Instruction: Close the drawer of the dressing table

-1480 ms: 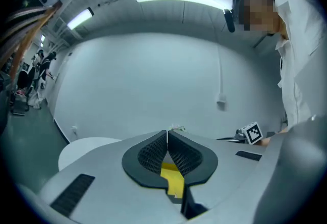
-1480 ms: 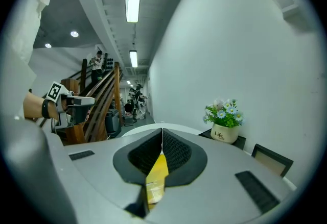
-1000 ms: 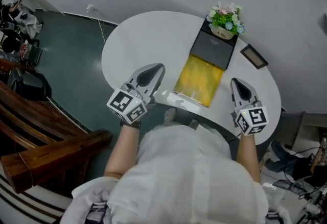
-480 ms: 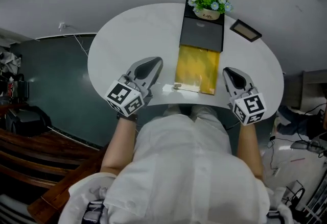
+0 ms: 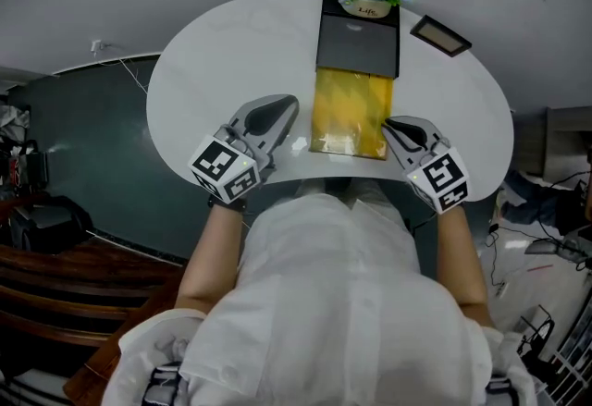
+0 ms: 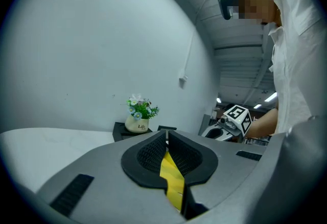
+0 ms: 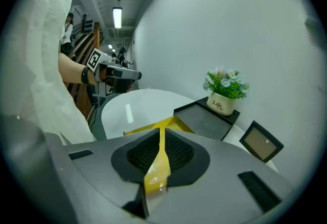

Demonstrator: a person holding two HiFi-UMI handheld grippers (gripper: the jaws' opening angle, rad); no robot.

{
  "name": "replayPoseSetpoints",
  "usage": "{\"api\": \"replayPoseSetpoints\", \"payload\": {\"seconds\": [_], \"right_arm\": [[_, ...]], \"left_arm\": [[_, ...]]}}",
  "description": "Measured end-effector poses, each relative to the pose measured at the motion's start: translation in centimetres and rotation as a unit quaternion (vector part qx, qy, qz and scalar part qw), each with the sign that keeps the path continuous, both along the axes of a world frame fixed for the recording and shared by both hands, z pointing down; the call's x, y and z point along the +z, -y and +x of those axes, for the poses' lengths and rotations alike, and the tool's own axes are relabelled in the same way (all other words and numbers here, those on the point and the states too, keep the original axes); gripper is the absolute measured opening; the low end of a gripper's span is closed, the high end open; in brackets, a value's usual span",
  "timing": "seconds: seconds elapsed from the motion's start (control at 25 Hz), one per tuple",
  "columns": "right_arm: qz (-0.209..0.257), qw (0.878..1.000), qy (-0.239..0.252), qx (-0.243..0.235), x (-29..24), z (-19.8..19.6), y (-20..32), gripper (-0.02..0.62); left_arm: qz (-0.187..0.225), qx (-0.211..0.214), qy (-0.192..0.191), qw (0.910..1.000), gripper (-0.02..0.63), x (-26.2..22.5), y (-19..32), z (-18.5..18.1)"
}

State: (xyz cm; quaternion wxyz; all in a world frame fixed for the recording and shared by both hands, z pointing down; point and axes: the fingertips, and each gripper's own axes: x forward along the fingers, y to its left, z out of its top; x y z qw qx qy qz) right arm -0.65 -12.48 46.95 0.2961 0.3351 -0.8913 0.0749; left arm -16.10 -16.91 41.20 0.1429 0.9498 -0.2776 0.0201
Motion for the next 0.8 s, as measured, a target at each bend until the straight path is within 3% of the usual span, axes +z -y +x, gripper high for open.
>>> {"api": "replayPoseSetpoints", "payload": {"seconds": [0.24,0.64,0.8], "right_arm": [[-0.064,0.990,-0.075,-0.105,3.8,-1.6,-2.1,0.022],[-0.163,0.949,-0.162,-0.216,9.3,-2.6,-5.4,0.065],[-0.171,0.935,-0.191,-0.247,10.4,-2.8,-6.0,0.075]], "left_arm": [[-0.009,0.018,-0.003,0.9998,0.021,1.0,-0.4,1.0],[-0.012,0.021,-0.014,0.9996,0.021,1.5,-1.3,1.4],[-0.012,0.019,-0.016,0.9996,0.021,1.6,-1.6,1.3]]}}
